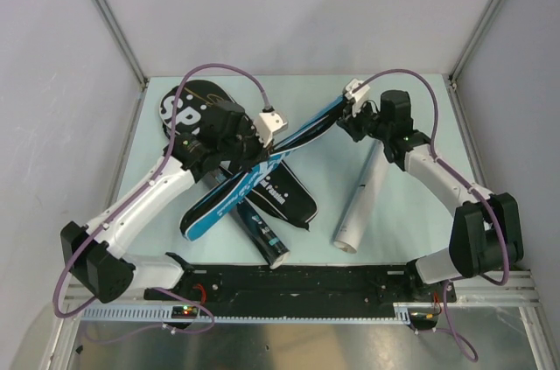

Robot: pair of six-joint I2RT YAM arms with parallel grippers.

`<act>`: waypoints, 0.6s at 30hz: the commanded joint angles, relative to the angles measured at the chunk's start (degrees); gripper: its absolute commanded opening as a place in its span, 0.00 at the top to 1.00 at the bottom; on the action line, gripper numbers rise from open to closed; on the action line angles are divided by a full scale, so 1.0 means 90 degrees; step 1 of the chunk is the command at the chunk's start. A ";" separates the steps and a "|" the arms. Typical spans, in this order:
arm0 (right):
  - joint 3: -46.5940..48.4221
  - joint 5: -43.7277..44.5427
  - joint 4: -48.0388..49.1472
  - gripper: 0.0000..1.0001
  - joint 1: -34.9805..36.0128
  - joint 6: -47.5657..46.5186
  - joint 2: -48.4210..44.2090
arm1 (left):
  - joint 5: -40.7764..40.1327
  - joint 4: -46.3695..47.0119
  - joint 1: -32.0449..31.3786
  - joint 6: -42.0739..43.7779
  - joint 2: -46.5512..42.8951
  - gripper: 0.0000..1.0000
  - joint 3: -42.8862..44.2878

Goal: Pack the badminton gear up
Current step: Zip the racket bag at the center of the board.

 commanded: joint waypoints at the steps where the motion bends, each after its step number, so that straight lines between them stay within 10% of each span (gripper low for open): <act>1: 0.0270 -0.0394 -0.0110 1.00 0.0309 0.0563 -0.0367 | -0.0064 0.0644 0.0023 -0.0249 0.0001 1.00 0.0476; 18: 0.0266 -0.0409 0.0975 1.00 0.1888 0.2288 -0.0268 | -0.0045 0.1032 0.0013 -0.0468 0.0583 1.00 0.0762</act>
